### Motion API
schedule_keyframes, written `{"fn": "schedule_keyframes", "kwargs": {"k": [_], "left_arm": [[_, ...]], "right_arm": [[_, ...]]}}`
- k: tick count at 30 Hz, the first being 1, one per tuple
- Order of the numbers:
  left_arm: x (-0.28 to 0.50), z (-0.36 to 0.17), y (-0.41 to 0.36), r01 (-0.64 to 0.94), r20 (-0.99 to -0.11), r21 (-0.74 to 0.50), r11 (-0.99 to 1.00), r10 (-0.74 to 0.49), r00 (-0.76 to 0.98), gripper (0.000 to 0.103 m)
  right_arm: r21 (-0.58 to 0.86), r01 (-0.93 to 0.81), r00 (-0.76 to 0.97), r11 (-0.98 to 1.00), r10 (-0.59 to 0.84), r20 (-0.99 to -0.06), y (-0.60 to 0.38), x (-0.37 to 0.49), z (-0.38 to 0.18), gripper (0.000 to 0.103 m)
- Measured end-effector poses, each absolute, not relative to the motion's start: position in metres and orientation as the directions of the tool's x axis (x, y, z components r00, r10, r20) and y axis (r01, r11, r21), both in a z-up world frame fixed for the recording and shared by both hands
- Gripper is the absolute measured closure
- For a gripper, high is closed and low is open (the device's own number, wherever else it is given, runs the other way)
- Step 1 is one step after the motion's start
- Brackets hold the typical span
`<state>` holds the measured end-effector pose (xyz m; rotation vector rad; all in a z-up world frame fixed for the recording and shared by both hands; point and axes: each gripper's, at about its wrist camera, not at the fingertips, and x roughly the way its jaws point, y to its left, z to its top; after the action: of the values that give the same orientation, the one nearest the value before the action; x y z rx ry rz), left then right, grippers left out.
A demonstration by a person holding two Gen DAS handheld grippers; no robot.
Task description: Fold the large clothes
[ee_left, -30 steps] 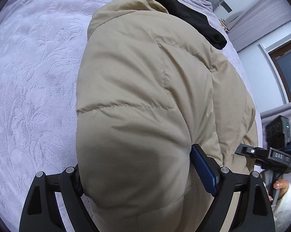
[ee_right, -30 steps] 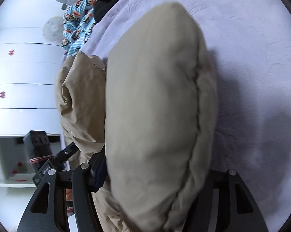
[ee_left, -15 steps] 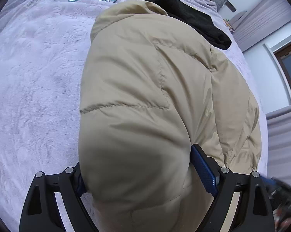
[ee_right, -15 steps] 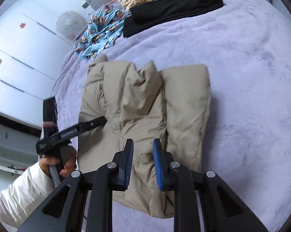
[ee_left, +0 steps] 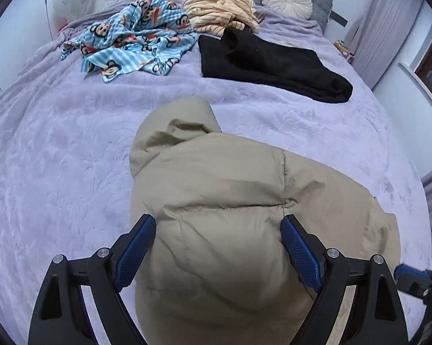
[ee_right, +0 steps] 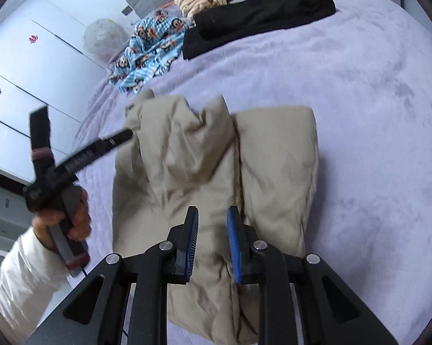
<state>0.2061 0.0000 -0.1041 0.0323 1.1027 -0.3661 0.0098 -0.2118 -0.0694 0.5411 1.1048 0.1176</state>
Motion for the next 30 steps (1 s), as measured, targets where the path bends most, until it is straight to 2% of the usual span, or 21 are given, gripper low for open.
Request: {"fn": "schedule_keyframes", "kwargs": {"k": [3,6,8,12,21,26,30], "left_arm": [[0.201,-0.112,-0.022,0.325,-0.883,-0.073,0.943,-0.213,0.418,0.013],[0.194,-0.119,-0.04,0.358,-0.885,-0.014,0.934,-0.178,0.43,0.013],[0.189,-0.123,-0.05,0.381,-0.886,0.0,0.925,-0.177,0.429,0.013],[0.182,-0.131,-0.062,0.393,-0.883,0.035,0.919,-0.156,0.442,0.013],[0.176,-0.118,-0.054,0.397,-0.892,0.049,0.917,-0.139,0.43,0.012],[0.153,-0.092,-0.018,0.377,-0.886,0.018,0.926,-0.16,0.435,0.012],[0.12,-0.086,0.015,0.352,-0.894,0.005,0.936,-0.154,0.422,0.012]], "right_arm": [[0.514,0.16,0.491,0.843,0.384,-0.782,-0.215,0.05,-0.069,0.071],[0.44,0.228,0.456,0.868,0.304,-0.836,-0.213,0.082,-0.092,0.071],[0.397,0.303,0.409,0.866,0.258,-0.875,-0.218,0.094,-0.119,0.072],[0.406,0.375,0.375,0.834,0.264,-0.889,-0.236,0.086,-0.157,0.083],[0.36,0.352,0.351,0.864,0.235,-0.906,-0.23,0.091,-0.16,0.084],[0.393,0.345,0.349,0.852,0.272,-0.897,-0.234,0.081,-0.135,0.077],[0.404,0.29,0.376,0.868,0.285,-0.882,-0.225,0.053,-0.105,0.063]]}}
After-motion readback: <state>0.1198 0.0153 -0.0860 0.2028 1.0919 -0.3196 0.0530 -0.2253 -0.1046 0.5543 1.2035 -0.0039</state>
